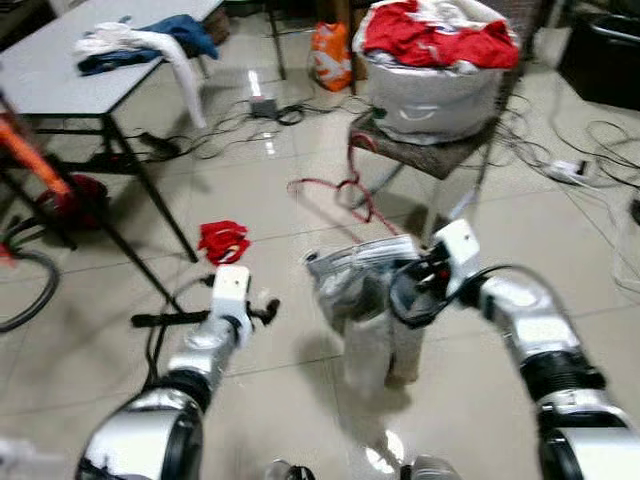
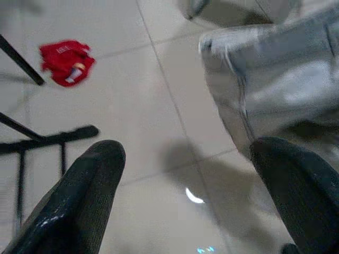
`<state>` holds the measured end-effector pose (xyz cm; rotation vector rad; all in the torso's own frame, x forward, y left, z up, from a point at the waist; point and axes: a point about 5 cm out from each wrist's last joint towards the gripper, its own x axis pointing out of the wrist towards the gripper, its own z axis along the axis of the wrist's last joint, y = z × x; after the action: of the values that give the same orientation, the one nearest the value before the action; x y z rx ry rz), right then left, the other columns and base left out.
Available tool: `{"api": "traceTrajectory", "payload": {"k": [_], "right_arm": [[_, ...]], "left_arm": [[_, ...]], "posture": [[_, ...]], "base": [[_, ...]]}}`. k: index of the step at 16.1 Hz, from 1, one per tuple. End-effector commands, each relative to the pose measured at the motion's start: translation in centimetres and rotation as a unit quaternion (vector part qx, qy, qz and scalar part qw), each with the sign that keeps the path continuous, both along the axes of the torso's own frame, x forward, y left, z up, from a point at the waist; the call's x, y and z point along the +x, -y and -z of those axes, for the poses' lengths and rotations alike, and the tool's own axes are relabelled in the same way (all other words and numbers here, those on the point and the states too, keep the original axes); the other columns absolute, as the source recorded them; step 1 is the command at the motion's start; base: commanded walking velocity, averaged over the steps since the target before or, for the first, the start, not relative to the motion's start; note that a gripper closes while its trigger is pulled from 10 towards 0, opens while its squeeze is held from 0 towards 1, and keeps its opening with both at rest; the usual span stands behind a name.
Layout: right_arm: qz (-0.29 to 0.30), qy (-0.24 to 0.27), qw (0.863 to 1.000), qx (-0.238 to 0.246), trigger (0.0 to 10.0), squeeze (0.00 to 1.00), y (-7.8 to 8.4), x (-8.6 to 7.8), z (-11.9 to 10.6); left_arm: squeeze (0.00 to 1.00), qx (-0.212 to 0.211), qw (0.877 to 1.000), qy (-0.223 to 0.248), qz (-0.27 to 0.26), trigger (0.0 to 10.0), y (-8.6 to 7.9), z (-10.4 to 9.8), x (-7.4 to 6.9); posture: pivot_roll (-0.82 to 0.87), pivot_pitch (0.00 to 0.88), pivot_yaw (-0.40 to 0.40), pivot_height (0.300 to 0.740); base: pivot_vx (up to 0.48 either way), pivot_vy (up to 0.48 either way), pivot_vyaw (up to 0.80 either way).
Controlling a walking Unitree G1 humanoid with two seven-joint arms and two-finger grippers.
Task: Hang hanger
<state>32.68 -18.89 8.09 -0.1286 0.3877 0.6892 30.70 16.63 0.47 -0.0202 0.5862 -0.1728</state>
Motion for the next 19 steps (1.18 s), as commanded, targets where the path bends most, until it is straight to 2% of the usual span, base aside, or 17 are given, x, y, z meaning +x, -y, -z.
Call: {"api": "traceTrajectory", "payload": {"k": [1, 3, 4, 6, 7, 9, 10, 11, 14, 17, 19], "right_arm": [[-0.033, 0.031, 0.999, -0.015, 10.0, 0.0, -0.4, 0.5, -1.8], [-0.077, 0.041, 0.996, -0.016, 10.0, 0.0, 0.4, 0.0, -2.8], [-0.111, 0.035, 0.993, -0.002, 10.0, 0.0, 0.7, -0.9, -3.5], [-0.14, 0.024, 0.99, 0.021, 10.0, 0.0, 0.7, -1.7, -4.4], [-0.177, 0.025, 0.983, 0.04, 10.0, 0.0, 0.7, -2.3, -6.0], [-0.184, 0.044, 0.981, 0.053, 10.0, 0.0, 0.7, -2.3, -7.6], [-0.181, 0.052, 0.979, 0.077, 10.0, 0.0, 0.6, -2.1, -8.6], [-0.177, 0.073, 0.971, 0.144, 10.0, 0.0, 0.0, -2.0, -11.1], [-0.184, 0.1, 0.958, 0.198, 10.0, 0.0, -0.2, -2.3, -13.9], [-0.16, 0.12, 0.95, 0.239, 10.0, 0.0, 0.9, -2.0, -15.9], [-0.156, 0.119, 0.948, 0.251, 10.0, 0.0, 1.2, -2.2, -16.3]], "left_arm": [[0.0, 0.019, 1.0, 0.015, 0.016, 10.0, -0.3, -0.5, 0.4], [0.0, 0.044, 0.998, 0.036, 0.037, 10.0, -0.6, -1.0, 0.7], [0.0, 0.053, 0.996, 0.044, 0.058, 10.0, -0.9, -1.3, 0.8], [0.0, 0.051, 0.995, 0.05, 0.071, 10.0, -1.4, -1.7, 1.0], [0.0, 0.024, 0.995, 0.05, 0.087, 10.0, -2.1, -2.3, 1.3], [0.0, 0.009, 0.993, 0.055, 0.108, 10.0, -2.6, -2.7, 1.4], [0.0, -0.002, 0.992, 0.056, 0.117, 10.0, -2.7, -2.9, 1.4], [0.0, -0.029, 0.989, 0.047, 0.139, 10.0, -3.0, -2.9, 1.1], [0.0, -0.052, 0.985, 0.026, 0.163, 10.0, -4.0, -2.9, 0.6], [0.0, -0.106, 0.987, 0.038, 0.115, 10.0, -6.1, -3.9, 0.8], [0.0, -0.131, 0.985, 0.048, 0.102, 10.0, -6.6, -4.3, 1.0]], "posture": [[-0.2, 0.0, 0.153, 0.74], [-0.2, 0.0, 0.151, 0.74], [-0.2, 0.0, 0.149, 0.74], [-0.2, 0.0, 0.15, 0.74], [-0.2, 0.0, 0.149, 0.74], [-0.2, 0.0, 0.15, 0.74], [-0.21, 0.0, 0.15, 0.74], [-0.21, 0.0, 0.15, 0.74], [-0.21, 0.0, 0.148, 0.74], [-0.21, 0.0, 0.146, 0.74], [-0.21, 0.0, 0.146, 0.74]], "base": [[0.0, 0.0, 0.0], [0.0, 0.0, 0.0], [0.0, 0.0, 0.0], [0.0, 0.0, 0.0], [0.0, 0.0, 0.0], [0.0, 0.0, 0.0], [0.0, 0.0, 0.0], [0.0, 0.0, 0.0], [0.0, 0.0, 0.0], [0.0, 0.0, 0.0], [0.0, 0.0, 0.0]]}}
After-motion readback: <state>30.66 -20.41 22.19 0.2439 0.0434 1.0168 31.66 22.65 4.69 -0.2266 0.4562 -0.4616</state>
